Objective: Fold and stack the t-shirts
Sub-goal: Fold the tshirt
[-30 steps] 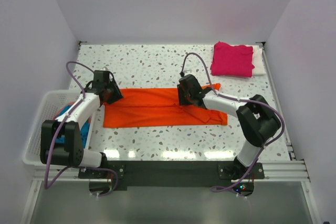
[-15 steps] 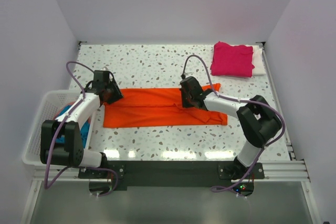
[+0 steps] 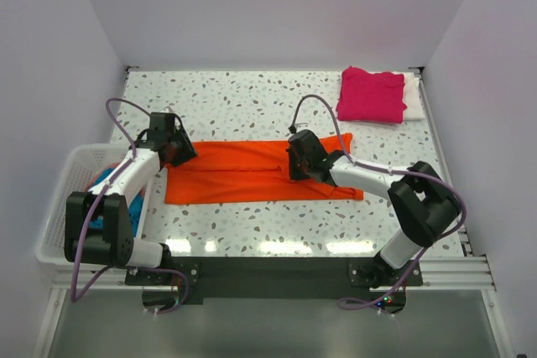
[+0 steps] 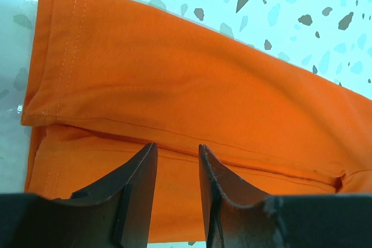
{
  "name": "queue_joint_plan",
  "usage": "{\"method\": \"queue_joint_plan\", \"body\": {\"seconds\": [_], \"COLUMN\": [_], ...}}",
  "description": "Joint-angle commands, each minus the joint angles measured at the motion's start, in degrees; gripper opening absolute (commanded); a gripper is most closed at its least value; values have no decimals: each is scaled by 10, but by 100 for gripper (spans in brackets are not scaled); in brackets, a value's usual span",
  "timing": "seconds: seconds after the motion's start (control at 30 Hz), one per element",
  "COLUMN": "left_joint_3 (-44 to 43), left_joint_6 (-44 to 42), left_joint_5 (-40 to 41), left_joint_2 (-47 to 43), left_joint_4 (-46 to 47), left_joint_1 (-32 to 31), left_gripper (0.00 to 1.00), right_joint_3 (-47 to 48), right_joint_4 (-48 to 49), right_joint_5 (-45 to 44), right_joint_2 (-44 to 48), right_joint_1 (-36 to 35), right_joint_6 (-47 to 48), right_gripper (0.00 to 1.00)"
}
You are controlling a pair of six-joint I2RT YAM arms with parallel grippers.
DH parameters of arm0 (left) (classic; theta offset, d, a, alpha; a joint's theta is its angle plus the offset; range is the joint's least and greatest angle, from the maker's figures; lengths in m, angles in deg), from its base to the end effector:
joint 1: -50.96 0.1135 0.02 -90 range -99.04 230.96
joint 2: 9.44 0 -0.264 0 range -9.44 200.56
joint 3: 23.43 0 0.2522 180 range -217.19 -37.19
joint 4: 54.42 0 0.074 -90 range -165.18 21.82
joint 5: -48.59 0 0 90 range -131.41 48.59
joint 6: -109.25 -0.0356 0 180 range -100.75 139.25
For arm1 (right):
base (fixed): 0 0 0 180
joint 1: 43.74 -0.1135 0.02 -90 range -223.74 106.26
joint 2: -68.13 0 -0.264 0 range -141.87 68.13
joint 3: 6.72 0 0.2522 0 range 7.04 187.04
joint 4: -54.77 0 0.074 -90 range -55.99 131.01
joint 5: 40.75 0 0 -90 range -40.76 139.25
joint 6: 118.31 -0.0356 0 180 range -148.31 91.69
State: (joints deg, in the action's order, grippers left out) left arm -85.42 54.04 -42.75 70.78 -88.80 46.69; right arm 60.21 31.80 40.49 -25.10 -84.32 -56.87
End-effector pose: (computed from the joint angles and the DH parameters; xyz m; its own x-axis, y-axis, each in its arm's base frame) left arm 0.2804 -0.0218 0.2077 -0.7012 -0.5196 -0.4881 -0.3793 0.8516 -0.3617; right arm 0.2558 0.2120 0.1826 -0.7768 -0.0432 -0.6283 -0.2232 0.9517 0.2106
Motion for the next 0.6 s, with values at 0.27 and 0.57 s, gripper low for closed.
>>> {"method": "queue_joint_plan", "body": {"seconds": [0.27, 0.57], "left_joint_3": [-3, -2], "left_joint_6": [-15, -17], "left_joint_5": [-11, -13], "left_joint_2": [-12, -15], "left_joint_4": [21, 18], "left_joint_1": [-2, -2], "left_gripper": [39, 39], "right_joint_3": [-29, -53], "right_joint_4": [55, 89], "right_joint_5": [-3, -13], "right_joint_2": [29, 45], "right_joint_1": [-39, -59], "right_joint_6": [-56, -82], "right_gripper": [0, 3]}}
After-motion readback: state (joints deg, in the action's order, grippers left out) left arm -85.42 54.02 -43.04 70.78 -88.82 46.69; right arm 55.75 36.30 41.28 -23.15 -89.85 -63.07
